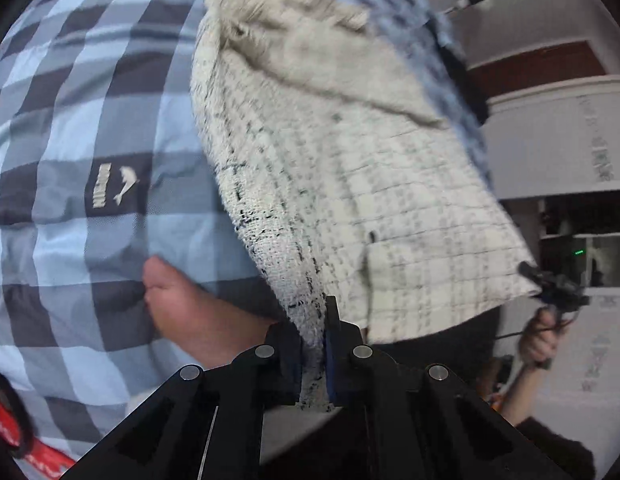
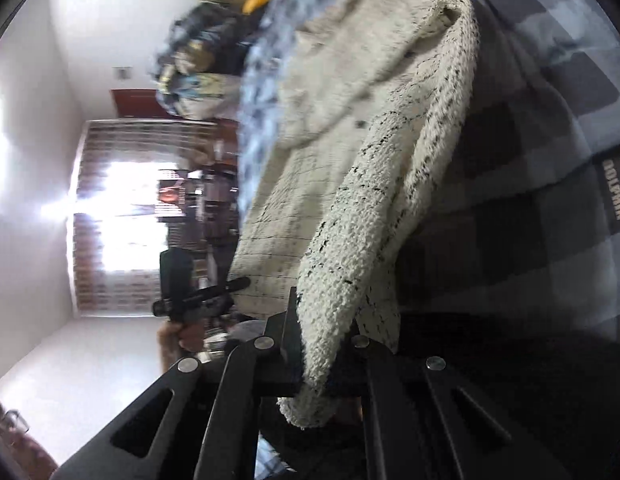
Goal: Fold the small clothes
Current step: 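Lift the held hem and fold it over toward the collar with both tools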
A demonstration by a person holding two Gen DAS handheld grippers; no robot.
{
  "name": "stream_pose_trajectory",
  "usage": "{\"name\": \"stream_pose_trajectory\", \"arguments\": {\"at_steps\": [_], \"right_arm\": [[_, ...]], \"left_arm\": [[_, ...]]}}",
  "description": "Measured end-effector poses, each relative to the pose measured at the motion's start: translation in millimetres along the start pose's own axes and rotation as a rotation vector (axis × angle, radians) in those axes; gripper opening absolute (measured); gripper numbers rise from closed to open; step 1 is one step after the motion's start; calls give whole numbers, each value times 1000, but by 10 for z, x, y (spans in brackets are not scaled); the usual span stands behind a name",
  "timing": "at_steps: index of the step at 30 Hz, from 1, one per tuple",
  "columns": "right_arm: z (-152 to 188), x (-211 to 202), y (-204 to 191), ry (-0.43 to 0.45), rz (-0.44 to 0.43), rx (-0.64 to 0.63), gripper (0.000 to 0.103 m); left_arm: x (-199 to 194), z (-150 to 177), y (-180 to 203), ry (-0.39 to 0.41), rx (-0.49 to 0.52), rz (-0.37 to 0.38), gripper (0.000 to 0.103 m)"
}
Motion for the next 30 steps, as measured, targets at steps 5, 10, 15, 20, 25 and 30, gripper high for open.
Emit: {"name": "stream_pose_trajectory", "arguments": {"at_steps": [5, 10, 15, 20, 25, 30], "right_arm": [[56, -301, -249, 68, -161, 12, 5], [166, -597, -382, 143, -200, 9, 4], [388, -777, -499, 188, -268, 18, 4], [415, -1029, -511, 237, -255, 40, 4], [-111, -938, -384, 272, -220, 150, 4], [-909, -649, -126, 254, -198, 268, 4]], "left_arm": [[-417, 66, 296, 94, 12, 118, 7], [-805, 301, 420, 157, -6, 248, 7], [-1133, 673, 466, 243, -28, 379, 7], [-1380, 679, 406, 350, -64, 401, 7], [-1282, -18, 168, 413, -134, 382, 7], [-1000, -938, -143, 448, -215, 394, 7]]}}
Point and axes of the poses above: each gripper's, at about its wrist camera, not at the fingertips, and x roughly the way its jaws point, y to its right, z to its underside, the point moved 5 cm from there along x, roughly the way its jaws point, and after that the axes turned 12 degrees about z, right-handed, at the moved point
